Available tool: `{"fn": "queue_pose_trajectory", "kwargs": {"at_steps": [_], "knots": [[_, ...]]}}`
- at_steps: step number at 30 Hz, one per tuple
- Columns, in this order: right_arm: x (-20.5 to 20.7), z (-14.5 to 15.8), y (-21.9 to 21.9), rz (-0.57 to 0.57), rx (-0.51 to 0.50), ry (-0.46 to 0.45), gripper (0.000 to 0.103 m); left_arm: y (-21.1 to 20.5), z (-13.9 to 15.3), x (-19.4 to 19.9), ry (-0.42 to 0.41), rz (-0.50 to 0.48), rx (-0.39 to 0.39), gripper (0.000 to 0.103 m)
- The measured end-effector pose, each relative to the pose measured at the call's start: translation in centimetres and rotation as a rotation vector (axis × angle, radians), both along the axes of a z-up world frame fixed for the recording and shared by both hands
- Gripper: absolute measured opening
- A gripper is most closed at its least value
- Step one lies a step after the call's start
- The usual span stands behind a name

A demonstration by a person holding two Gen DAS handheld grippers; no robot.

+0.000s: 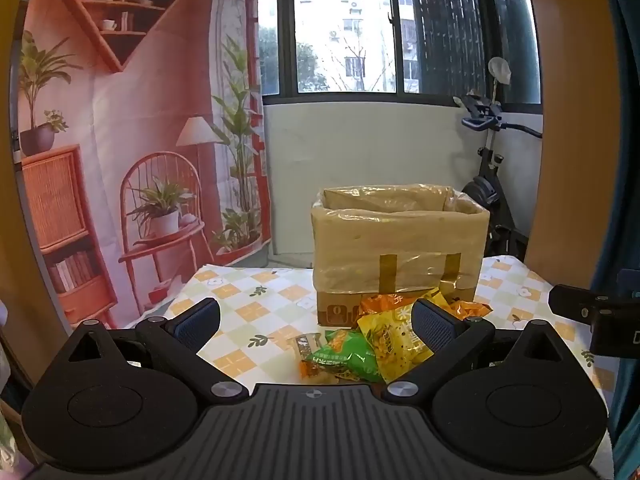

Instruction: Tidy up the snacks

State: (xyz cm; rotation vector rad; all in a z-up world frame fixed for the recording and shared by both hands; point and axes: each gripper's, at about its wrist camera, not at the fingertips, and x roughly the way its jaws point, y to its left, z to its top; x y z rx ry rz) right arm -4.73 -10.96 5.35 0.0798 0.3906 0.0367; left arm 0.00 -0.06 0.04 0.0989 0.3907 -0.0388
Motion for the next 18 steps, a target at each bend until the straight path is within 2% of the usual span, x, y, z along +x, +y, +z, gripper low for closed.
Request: {"fn": "queue_pose_trajectory", "kwargs": {"at_steps": [1,5,18], "knots": [[-0.02,0.03,-0.01,-0.001,0.002,-0.003,0.103,0.58,-0.17,-0.03,-0.002,0.006,-0.021,0.103],[-0.01,0.02,-0.07,-0.01,0.014,-0.004,0.103,0.63,-0.19,-0.76,-0.023,0.001,-0.01,0.103],[-0.12,-0.22,-0.09,-0.037,0.027,0.012,0.103,0.27,-0.12,-0.62,-0.017,-0.007,-0.012,0.103]]}}
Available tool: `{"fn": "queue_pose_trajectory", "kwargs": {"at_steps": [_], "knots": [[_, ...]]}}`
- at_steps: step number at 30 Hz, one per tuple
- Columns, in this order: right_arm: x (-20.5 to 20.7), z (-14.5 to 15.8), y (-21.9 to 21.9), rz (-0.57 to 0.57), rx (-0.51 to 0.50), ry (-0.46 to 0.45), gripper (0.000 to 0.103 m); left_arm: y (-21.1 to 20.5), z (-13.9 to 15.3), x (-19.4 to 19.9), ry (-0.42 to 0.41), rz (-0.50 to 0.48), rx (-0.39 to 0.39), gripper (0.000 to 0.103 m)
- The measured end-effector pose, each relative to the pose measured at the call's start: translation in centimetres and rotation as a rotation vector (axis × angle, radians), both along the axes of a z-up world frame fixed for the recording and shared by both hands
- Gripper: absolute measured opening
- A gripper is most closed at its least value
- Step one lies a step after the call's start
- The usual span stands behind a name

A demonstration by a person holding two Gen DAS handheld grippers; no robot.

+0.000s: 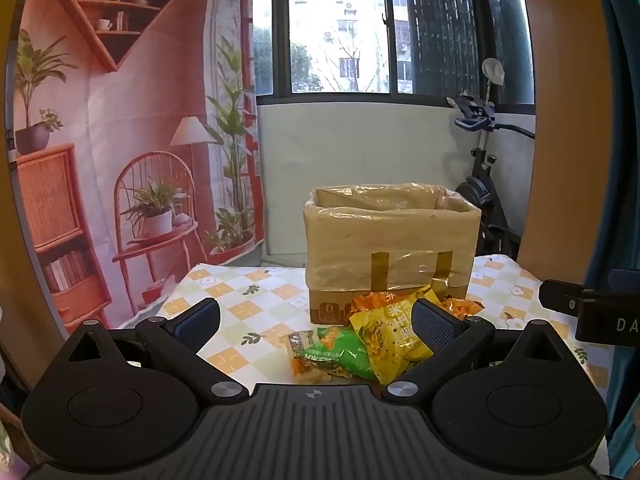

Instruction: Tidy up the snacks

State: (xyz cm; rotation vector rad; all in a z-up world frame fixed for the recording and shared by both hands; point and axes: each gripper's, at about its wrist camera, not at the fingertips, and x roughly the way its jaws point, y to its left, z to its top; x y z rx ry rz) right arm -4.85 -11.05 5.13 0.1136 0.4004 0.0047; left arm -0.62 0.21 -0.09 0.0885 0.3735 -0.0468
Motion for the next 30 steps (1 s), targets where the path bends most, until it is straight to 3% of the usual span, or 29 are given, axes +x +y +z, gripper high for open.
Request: {"fn": "queue_pose_trajectory", "kwargs": {"at_steps": [30], "knots": [[0.22,-0.15,-0.34,-0.002,0.011,0.007,0.103,-0.08,-0.12,0.06,0.006,-0.001,-0.01,0.103]]}}
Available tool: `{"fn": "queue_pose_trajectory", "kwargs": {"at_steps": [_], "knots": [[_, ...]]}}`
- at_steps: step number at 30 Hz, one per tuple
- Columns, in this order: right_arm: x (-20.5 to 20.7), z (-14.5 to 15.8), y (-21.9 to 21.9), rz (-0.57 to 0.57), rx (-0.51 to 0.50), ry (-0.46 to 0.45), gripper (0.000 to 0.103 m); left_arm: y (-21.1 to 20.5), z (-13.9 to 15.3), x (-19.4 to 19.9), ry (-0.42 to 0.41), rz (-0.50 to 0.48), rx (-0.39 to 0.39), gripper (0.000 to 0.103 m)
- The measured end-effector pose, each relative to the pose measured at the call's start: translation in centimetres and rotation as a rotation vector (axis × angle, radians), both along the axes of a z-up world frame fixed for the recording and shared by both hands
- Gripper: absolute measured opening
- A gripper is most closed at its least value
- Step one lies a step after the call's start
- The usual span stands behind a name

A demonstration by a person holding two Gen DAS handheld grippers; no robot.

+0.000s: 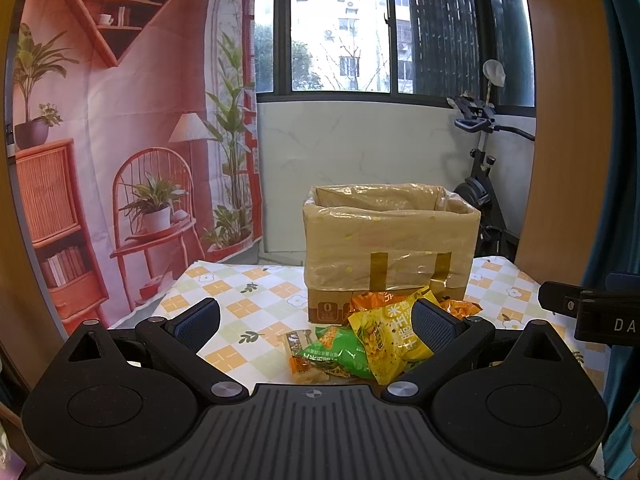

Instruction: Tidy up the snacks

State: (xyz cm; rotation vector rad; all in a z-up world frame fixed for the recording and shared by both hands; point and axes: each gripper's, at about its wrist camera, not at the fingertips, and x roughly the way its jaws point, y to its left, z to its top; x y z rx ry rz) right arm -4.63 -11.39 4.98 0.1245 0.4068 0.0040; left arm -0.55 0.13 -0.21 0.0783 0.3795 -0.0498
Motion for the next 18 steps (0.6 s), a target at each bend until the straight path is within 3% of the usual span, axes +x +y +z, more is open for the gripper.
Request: {"fn": "queue_pose_trajectory", "kwargs": {"at_steps": [18], "knots": [[-0.05,-0.21,-0.04,-0.002,0.008,0.011,0.103,0.14,0.05,-0.02,0.008,-0.002,-0.002,0.103]]}}
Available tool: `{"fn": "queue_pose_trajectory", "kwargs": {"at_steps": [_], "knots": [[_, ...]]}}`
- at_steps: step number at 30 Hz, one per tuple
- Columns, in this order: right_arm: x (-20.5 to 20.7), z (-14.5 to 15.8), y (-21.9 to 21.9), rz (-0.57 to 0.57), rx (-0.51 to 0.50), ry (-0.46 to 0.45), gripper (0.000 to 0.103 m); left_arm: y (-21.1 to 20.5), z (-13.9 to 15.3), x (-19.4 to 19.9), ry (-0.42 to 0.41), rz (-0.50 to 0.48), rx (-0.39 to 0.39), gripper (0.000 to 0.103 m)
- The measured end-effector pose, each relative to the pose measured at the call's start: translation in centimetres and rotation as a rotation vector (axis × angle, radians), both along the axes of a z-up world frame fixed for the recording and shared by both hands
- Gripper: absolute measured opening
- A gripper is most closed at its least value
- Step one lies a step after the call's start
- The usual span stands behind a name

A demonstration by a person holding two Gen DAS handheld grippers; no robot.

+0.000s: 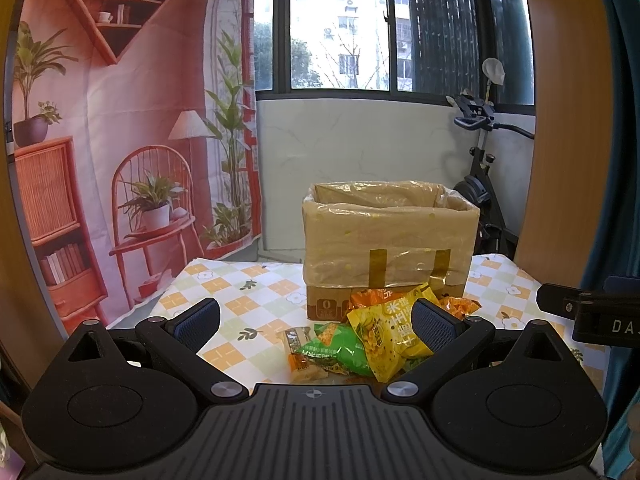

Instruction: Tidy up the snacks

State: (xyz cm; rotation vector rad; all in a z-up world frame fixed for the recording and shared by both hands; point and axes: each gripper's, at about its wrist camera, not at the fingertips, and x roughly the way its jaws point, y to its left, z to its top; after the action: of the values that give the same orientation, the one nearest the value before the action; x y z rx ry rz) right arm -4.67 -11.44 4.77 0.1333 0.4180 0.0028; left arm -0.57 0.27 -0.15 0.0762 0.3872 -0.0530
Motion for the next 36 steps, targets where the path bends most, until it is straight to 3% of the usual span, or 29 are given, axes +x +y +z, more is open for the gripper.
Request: {"fn": "queue_pose_trajectory", "kwargs": {"at_steps": [27,33,36], "knots": [[0.0,-0.5,0.1,0.001,0.007,0.012,0.103,-0.3,-0.4,0.0,0.015,-0.008,0.002,0.103],[0.6,-0.2,-0.8,-0.013,-0.02,-0.041,0.103,0.9,0.0,1.6,0.012,0.015,0.006,0.103],[1.5,-0.1,-1.7,-0.037,-0.052,-0.068,0.103,0.9,0.1,2.9,-0.009,0.04,0.046,0.103]]}}
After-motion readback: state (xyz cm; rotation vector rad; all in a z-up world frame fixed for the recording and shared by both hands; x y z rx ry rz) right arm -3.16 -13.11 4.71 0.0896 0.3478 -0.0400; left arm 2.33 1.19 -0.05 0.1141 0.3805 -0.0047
